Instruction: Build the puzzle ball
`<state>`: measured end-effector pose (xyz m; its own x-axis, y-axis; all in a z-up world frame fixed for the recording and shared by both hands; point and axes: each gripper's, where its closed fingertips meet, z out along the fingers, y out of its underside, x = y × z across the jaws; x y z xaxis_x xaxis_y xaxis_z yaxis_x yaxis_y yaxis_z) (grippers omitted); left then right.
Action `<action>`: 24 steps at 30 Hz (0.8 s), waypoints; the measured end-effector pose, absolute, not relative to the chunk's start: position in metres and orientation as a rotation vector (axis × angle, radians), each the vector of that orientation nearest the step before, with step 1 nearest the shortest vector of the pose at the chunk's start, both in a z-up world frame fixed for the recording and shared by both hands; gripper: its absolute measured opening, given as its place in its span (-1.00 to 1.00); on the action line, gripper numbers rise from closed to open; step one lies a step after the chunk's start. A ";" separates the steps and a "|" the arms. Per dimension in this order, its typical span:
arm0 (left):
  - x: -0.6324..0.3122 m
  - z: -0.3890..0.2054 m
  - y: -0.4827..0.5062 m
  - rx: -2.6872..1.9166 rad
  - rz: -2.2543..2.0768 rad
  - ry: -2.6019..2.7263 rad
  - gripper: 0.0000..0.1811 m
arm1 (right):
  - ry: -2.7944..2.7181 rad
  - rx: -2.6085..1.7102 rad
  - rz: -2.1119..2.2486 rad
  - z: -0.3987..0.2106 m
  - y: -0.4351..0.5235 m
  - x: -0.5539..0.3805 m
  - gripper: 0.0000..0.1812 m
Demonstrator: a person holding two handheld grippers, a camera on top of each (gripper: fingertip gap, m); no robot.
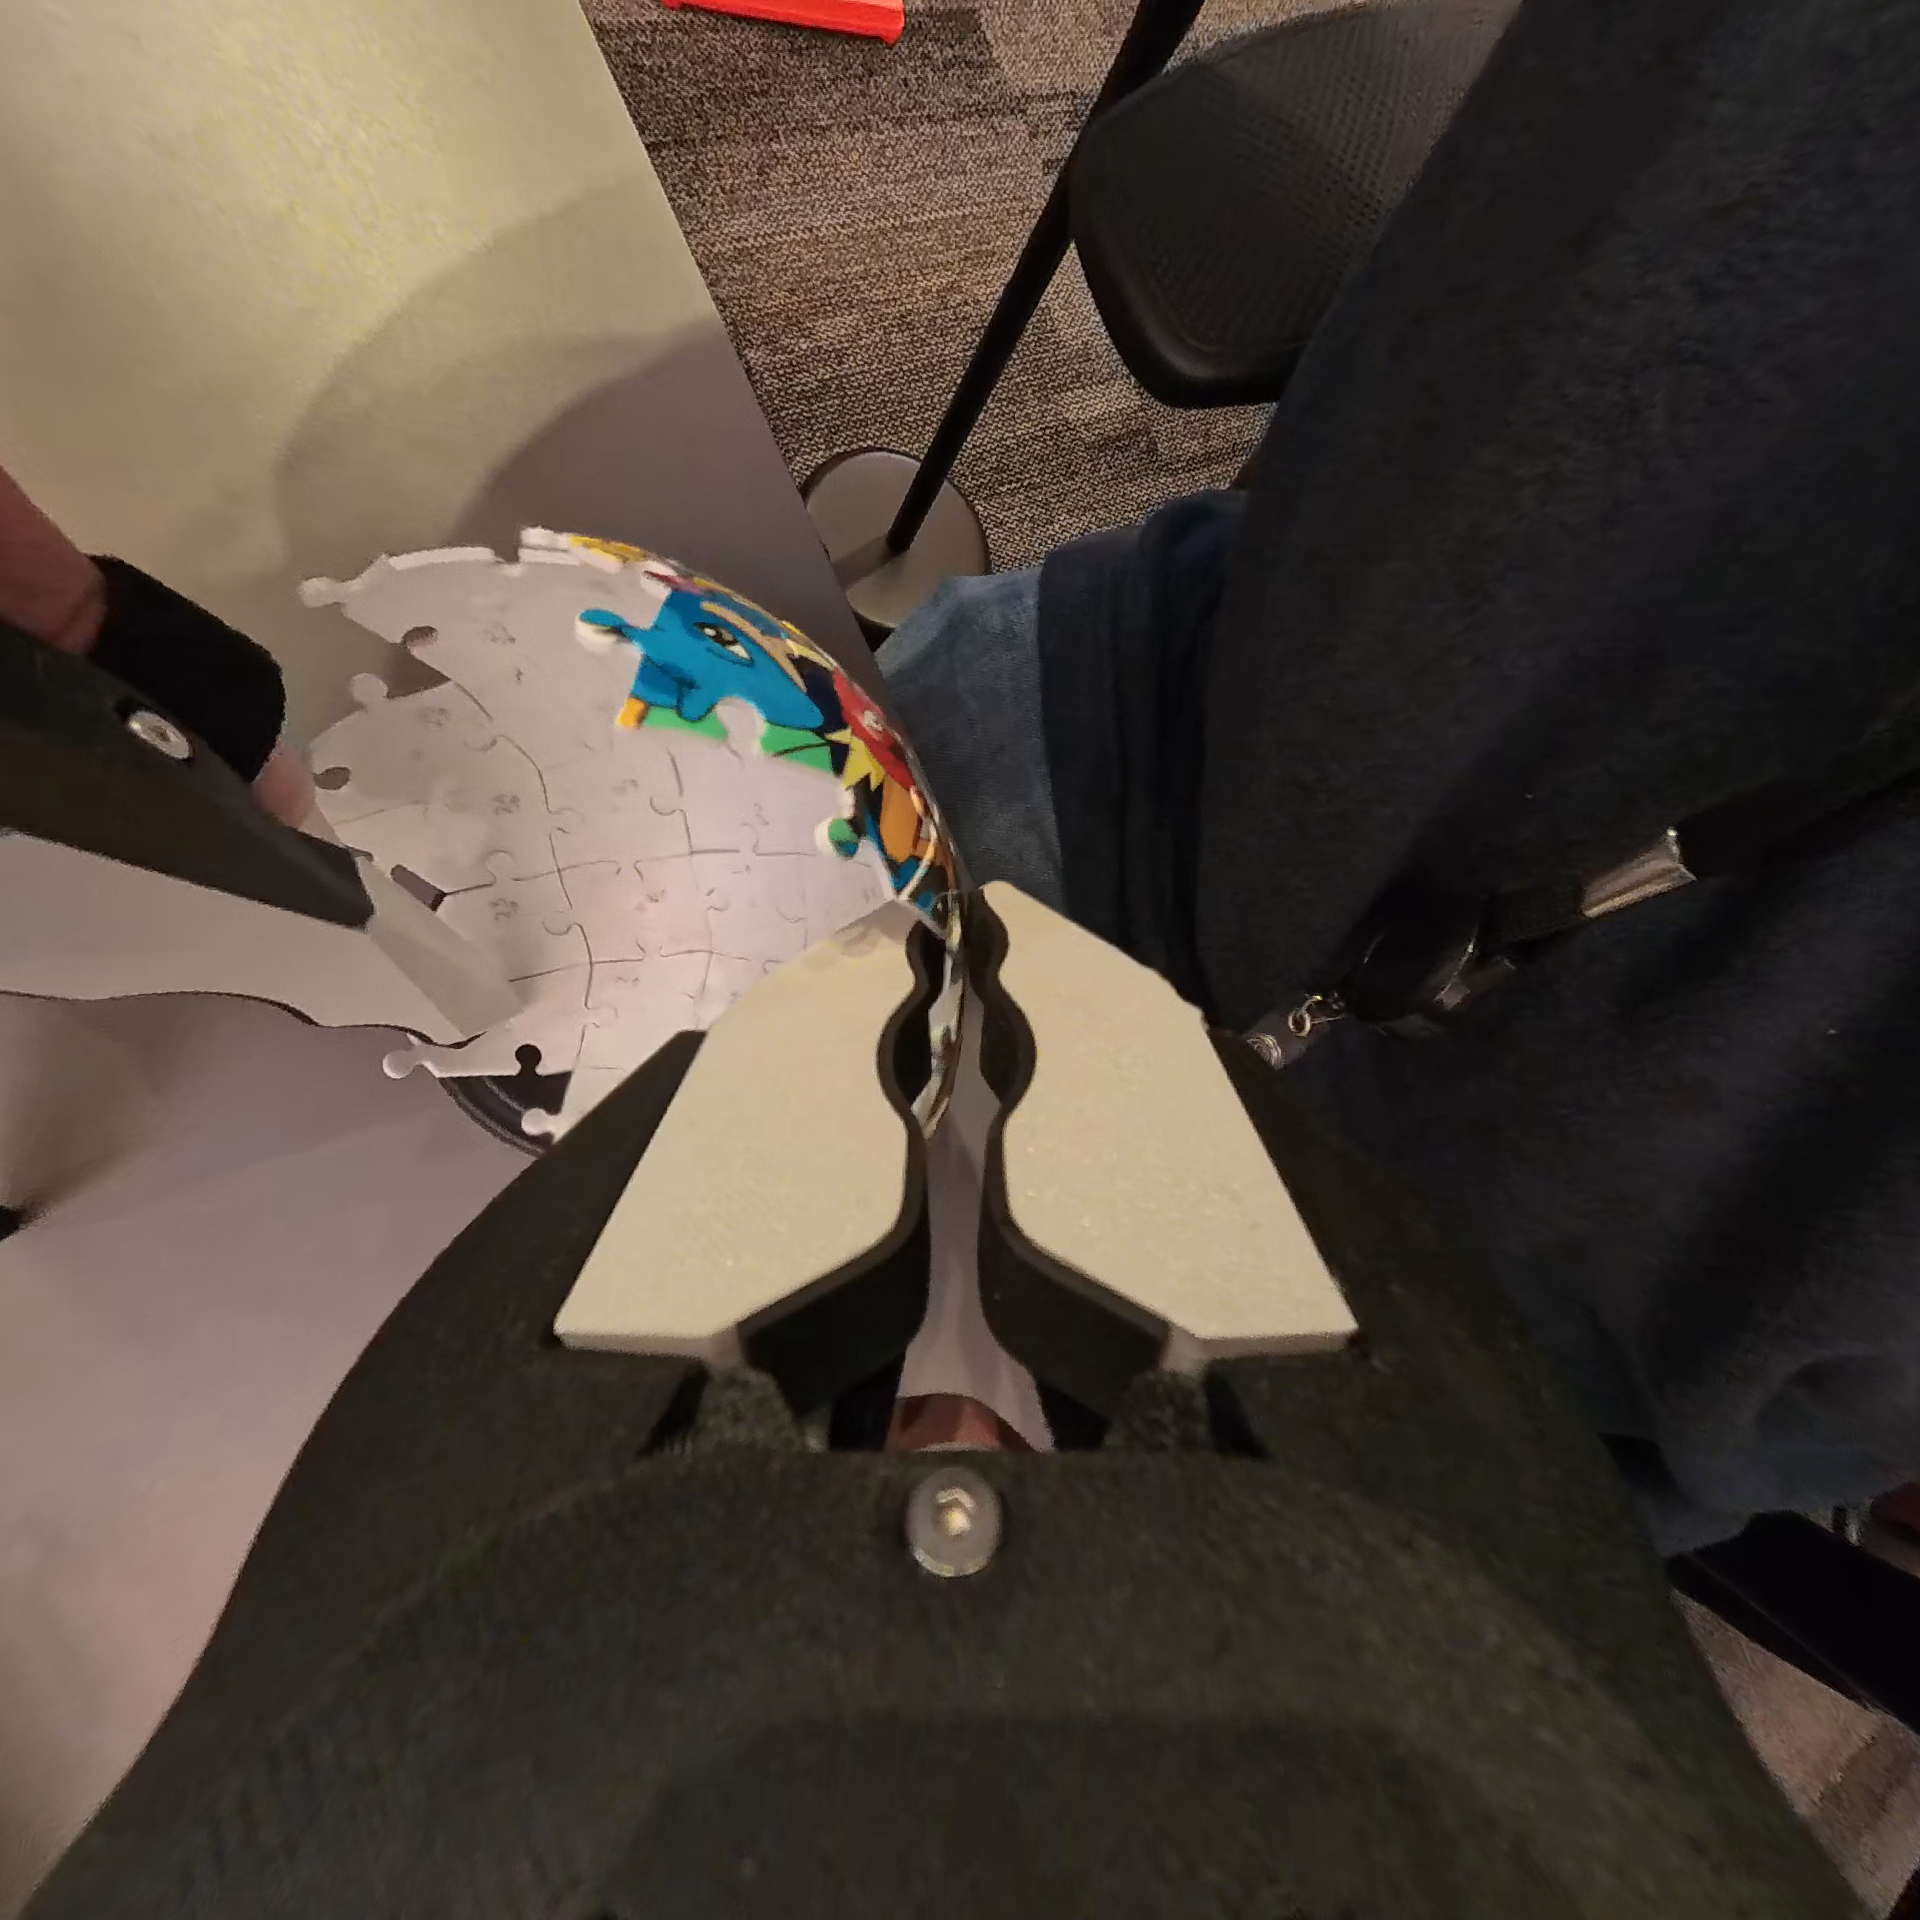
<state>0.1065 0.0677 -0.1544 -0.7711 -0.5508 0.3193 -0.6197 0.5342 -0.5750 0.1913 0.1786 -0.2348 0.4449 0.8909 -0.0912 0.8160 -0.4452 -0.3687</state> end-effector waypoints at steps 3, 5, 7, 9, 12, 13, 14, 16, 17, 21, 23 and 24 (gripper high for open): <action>0.113 -0.148 0.067 1.054 1.133 -2.666 -0.92 | -1.469 -2.413 0.402 -0.235 0.178 0.190 0.07; 0.116 -0.144 0.070 1.078 1.164 -2.693 -0.87 | -1.452 -2.396 0.405 -0.235 0.178 0.190 0.08; 0.118 -0.142 0.072 1.114 1.204 -2.705 -0.82 | -1.444 -2.387 0.400 -0.236 0.178 0.190 0.08; 0.119 -0.139 0.074 1.146 1.250 -2.707 -0.79 | -1.448 -2.377 0.401 -0.236 0.178 0.189 0.06; 0.125 -0.120 0.083 1.227 1.392 -2.714 -0.73 | -1.440 -2.359 0.411 -0.235 0.177 0.189 0.03; 0.126 -0.113 0.087 1.250 1.435 -2.731 -0.72 | -1.435 -2.354 0.415 -0.235 0.177 0.188 0.04; 0.128 -0.108 0.093 1.275 1.450 -2.770 -0.68 | -1.431 -2.349 0.417 -0.235 0.177 0.188 0.04; 0.126 -0.106 0.101 1.313 1.432 -2.811 -0.57 | -1.418 -2.339 0.423 -0.235 0.177 0.188 0.03; 0.125 -0.108 0.105 1.336 1.412 -2.827 -0.56 | -1.408 -2.335 0.426 -0.235 0.178 0.188 0.03; 0.120 -0.115 0.124 1.550 1.403 -2.799 -0.37 | -1.341 -2.343 0.428 -0.235 0.181 0.186 -0.02; 0.118 -0.116 0.137 1.719 1.416 -2.775 -0.28 | -1.279 -2.348 0.427 -0.234 0.184 0.186 -0.08; 0.117 -0.117 0.145 1.828 1.420 -2.744 -0.23 | -1.249 -2.352 0.427 -0.234 0.185 0.185 -0.11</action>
